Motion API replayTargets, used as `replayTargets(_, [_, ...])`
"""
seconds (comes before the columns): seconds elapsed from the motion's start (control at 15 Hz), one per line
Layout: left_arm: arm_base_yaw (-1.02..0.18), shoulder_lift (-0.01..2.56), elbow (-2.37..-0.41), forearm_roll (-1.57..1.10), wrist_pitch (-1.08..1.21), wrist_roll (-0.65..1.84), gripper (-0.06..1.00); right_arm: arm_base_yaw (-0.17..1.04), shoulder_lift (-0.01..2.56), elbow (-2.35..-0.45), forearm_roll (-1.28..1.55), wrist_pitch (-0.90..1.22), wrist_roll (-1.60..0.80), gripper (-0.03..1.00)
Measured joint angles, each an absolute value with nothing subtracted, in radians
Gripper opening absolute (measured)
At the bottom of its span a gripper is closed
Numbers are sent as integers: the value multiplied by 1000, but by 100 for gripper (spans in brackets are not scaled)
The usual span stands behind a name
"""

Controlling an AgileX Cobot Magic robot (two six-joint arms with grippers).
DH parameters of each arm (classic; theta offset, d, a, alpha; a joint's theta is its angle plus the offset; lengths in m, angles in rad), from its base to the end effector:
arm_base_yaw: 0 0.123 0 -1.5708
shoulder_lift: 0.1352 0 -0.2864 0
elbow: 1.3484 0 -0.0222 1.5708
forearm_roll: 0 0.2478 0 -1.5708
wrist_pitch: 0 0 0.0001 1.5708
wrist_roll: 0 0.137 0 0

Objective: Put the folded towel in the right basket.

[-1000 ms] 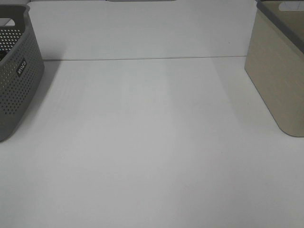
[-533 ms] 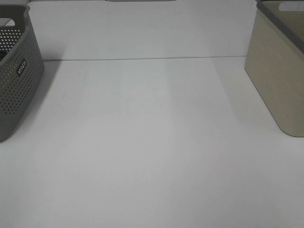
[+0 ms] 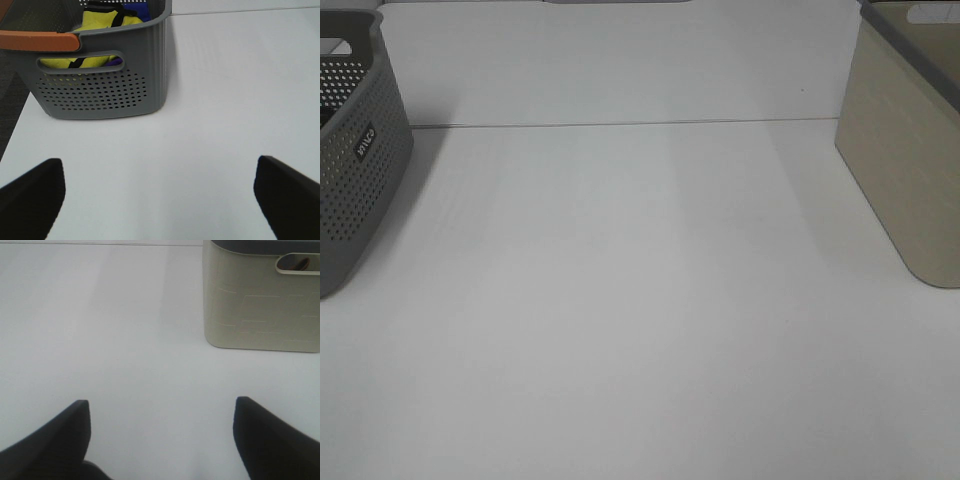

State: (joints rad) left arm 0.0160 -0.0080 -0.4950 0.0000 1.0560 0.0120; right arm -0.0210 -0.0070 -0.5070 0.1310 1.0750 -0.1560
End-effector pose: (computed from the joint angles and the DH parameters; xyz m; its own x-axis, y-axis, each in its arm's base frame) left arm 0.0318 0.0005 0.2541 -0.4492 0.0048 -0.8934 -0.0106 0.9999 0.0107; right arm 0.0293 0.0151 0.2563 -0.4434 -0.0834 -0.8924 -0.1234 0.9919 -0.0313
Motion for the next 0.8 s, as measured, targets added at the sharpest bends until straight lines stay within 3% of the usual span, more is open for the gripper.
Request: replayTargets(0.8, [16, -8, -495, 0, 1056, 12, 97, -21, -7, -507, 131, 1075, -156, 74])
